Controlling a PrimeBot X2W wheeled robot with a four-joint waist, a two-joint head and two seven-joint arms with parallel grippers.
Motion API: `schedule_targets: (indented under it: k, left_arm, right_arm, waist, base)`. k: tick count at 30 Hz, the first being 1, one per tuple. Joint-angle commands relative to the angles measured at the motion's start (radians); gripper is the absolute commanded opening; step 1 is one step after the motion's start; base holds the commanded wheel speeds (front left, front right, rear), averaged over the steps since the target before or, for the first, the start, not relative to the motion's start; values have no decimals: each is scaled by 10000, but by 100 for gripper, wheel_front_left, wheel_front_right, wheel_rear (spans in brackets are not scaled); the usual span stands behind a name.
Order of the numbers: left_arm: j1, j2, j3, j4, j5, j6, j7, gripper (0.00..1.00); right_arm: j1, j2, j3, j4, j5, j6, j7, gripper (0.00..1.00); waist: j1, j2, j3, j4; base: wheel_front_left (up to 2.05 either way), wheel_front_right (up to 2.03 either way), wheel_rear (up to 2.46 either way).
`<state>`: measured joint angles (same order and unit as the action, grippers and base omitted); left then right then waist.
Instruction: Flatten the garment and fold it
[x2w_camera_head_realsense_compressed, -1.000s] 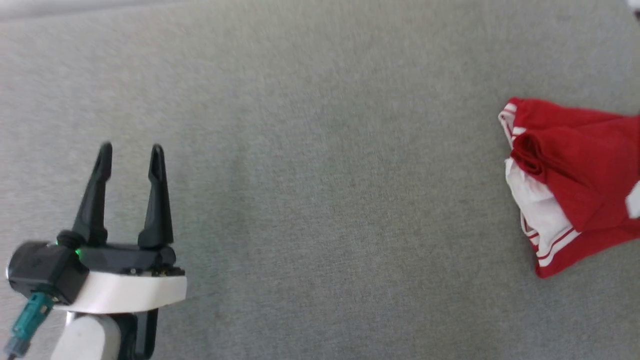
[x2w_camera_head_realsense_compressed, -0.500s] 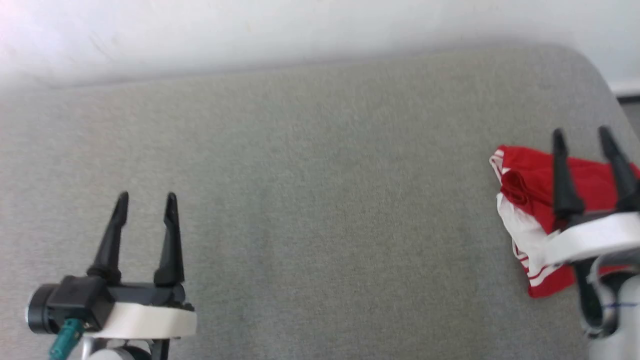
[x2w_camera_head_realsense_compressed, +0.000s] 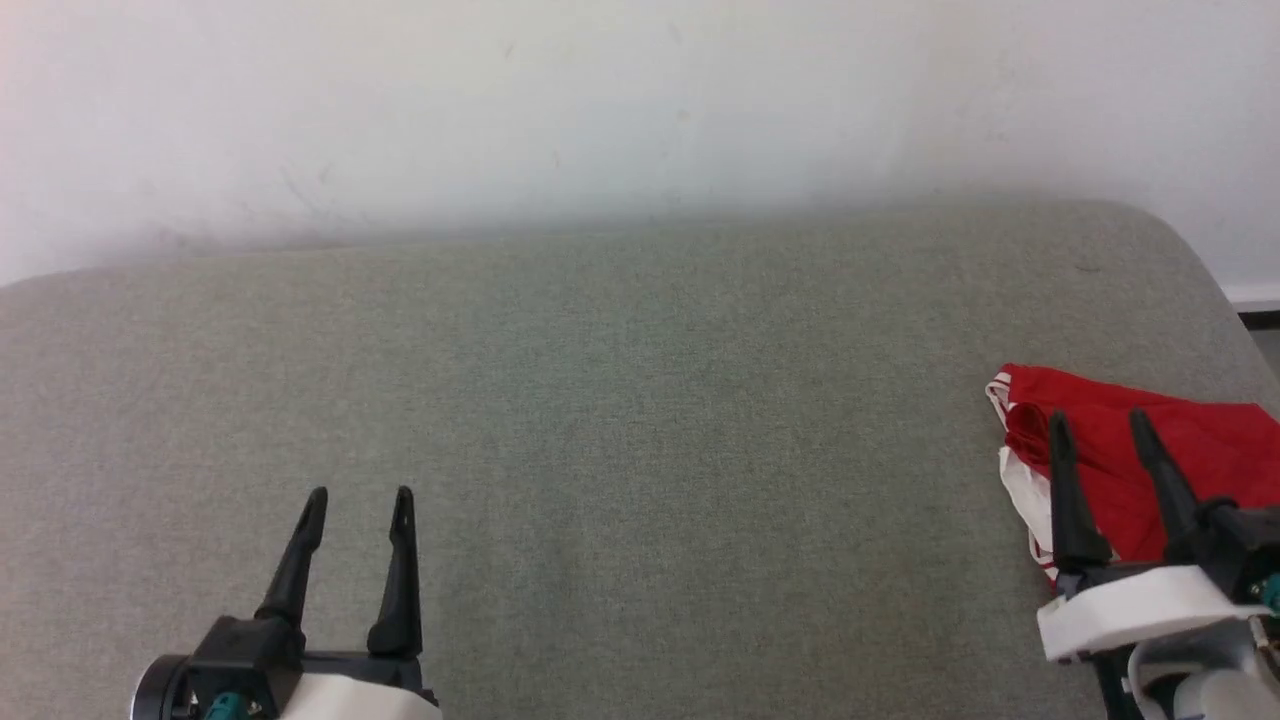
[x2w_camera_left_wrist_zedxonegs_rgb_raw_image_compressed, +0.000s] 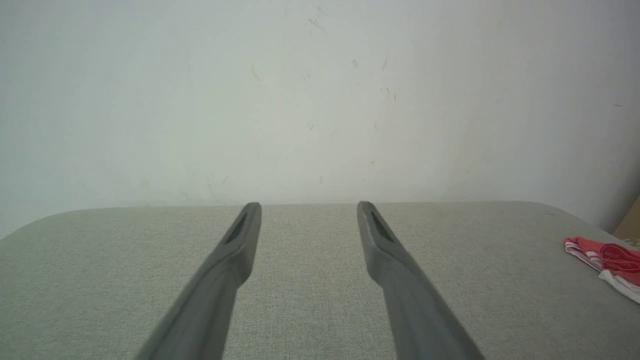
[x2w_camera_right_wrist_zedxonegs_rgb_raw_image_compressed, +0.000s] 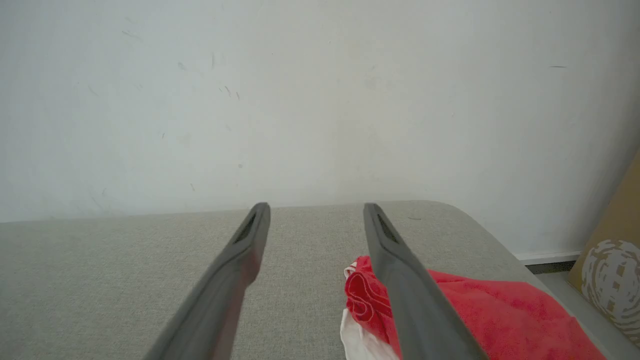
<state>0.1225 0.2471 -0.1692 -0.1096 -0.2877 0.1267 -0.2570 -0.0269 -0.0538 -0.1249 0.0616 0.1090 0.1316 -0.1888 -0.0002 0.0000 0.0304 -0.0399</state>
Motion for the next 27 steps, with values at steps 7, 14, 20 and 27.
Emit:
schedule_targets:
  k: [7,14,20,27]
  left_arm:
    - [65,-291,141,363,241,-139,-47,100]
    - [-27,-456,434,471,345,-375,-47,100]
    - [28,-604,556,453,322,-477,4,0]
    - [2,-632,568,465,378,-493,71,0]
  right_arm:
    - [221,34,-57,877,351,-9,-471,100]
    - [10,34,147,1211,285,-9,-627,100]
    - [69,6,182,1252,267,-2,-589,0]
    - [79,1,207,1211,237,-2,-527,0]
  waist:
    - [2,0,33,77]
    - [2,0,154,20]
    - [2,0,126,-5]
    - [2,0,117,3]
  base:
    - [0,0,0]
    - [0,0,0]
    - [0,0,0]
    - [0,0,0]
